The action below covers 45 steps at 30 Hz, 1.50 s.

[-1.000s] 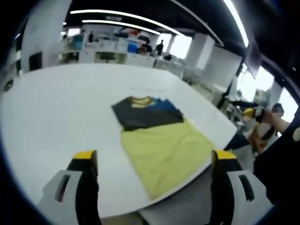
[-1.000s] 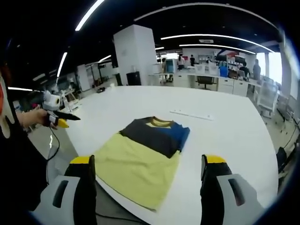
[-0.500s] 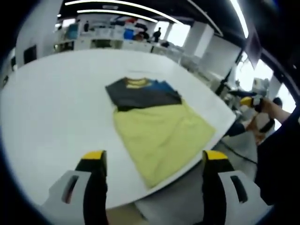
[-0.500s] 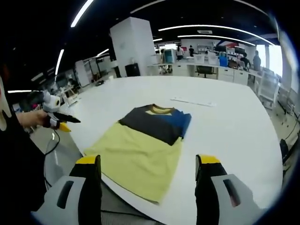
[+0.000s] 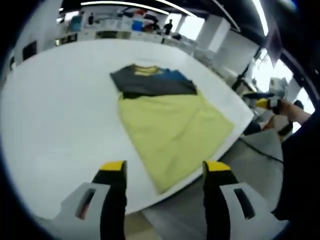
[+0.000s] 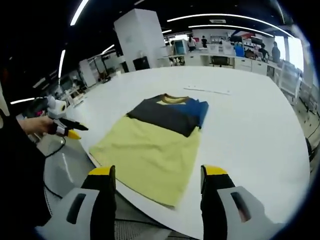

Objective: Fold the garment on the visible template until the final outline fits inside the template.

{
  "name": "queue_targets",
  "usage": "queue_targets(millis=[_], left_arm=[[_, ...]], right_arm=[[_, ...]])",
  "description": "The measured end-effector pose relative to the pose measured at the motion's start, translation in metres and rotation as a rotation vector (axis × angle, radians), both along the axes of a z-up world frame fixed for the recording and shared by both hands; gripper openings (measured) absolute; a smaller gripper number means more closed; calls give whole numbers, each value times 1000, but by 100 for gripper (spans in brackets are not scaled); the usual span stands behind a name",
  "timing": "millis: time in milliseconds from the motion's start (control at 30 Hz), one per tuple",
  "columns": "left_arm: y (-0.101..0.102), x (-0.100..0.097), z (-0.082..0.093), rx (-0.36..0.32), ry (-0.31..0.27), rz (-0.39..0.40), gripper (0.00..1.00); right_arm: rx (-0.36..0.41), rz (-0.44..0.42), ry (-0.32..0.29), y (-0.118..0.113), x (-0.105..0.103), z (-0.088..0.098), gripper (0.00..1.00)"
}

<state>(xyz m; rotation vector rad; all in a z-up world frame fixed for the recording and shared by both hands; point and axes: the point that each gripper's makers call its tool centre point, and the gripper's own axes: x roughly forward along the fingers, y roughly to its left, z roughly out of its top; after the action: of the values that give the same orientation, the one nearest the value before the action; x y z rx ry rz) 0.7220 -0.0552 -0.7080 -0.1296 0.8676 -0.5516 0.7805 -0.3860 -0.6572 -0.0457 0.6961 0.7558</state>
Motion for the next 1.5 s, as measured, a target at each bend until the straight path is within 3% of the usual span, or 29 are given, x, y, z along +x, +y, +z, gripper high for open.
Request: queue_targets(millis=[300, 500, 933, 1500], left_arm=[[0, -5, -25, 22, 50, -6, 49], [4, -6, -35, 32, 67, 5, 42], [5, -11, -55, 40, 116, -1, 34], [4, -17, -66, 54, 157, -14, 24]], right_arm=[[-63, 14, 75, -6, -8, -39, 60], [-58, 5, 121, -6, -12, -58, 56], [-47, -39, 204, -14, -11, -86, 45], [-110, -64, 279, -23, -17, -116, 33]])
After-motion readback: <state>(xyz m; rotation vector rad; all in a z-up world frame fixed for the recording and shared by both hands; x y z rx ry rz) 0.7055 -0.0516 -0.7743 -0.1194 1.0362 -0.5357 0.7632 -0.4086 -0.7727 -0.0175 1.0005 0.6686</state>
